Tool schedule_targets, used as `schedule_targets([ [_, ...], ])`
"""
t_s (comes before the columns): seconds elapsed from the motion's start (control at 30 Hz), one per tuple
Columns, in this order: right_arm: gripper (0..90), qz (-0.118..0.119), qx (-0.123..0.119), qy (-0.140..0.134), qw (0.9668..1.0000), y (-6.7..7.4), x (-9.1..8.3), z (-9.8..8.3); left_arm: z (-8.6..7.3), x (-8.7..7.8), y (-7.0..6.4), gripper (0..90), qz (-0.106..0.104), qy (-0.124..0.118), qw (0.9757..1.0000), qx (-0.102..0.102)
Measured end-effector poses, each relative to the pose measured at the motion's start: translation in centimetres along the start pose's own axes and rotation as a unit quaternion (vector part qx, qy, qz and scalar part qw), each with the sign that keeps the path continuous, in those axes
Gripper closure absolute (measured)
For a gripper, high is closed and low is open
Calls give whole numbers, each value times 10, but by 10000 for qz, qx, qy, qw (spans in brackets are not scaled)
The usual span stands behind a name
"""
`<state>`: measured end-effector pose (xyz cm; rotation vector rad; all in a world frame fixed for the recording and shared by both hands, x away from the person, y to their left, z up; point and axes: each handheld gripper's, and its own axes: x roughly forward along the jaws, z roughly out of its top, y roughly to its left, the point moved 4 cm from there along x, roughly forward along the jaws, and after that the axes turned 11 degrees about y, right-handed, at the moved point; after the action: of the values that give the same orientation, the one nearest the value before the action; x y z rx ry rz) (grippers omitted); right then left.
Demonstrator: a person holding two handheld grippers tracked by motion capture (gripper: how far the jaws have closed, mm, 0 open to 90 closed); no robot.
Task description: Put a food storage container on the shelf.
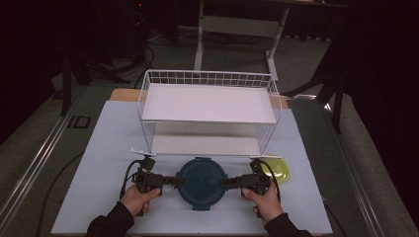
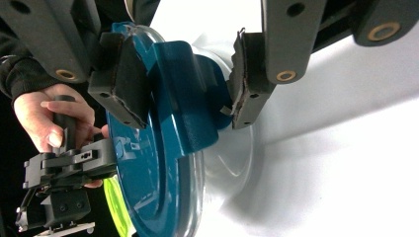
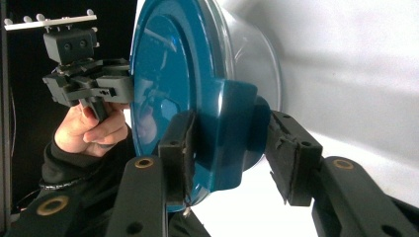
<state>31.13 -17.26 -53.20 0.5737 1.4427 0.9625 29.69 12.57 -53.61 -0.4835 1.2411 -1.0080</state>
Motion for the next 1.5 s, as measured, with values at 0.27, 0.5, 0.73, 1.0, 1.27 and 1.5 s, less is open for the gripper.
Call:
schedule_targets([
  [0.27,565,-115,-99,-117,9998,6,-2,-7,-3,-2,-8,549,110,-57,9999,-76],
  [0.5,567,-156,-199,-151,9996,10,-2,-8,-5,-5,-11,558,158,-120,9997,-153],
  [0.73,566,-167,-317,-226,9991,16,-9,-7,-3,-8,-20,560,161,-187,9996,-107],
  [1.0,567,-260,-543,-371,9975,35,-23,-1,10,-21,-37,563,167,-290,9994,38],
  [1.27,567,-266,-804,-607,9946,64,-46,12,34,-44,-66,564,274,-488,9981,271],
  [1.5,567,-314,-1013,-773,9914,90,-69,28,56,-60,-88,565,289,-633,9966,433],
])
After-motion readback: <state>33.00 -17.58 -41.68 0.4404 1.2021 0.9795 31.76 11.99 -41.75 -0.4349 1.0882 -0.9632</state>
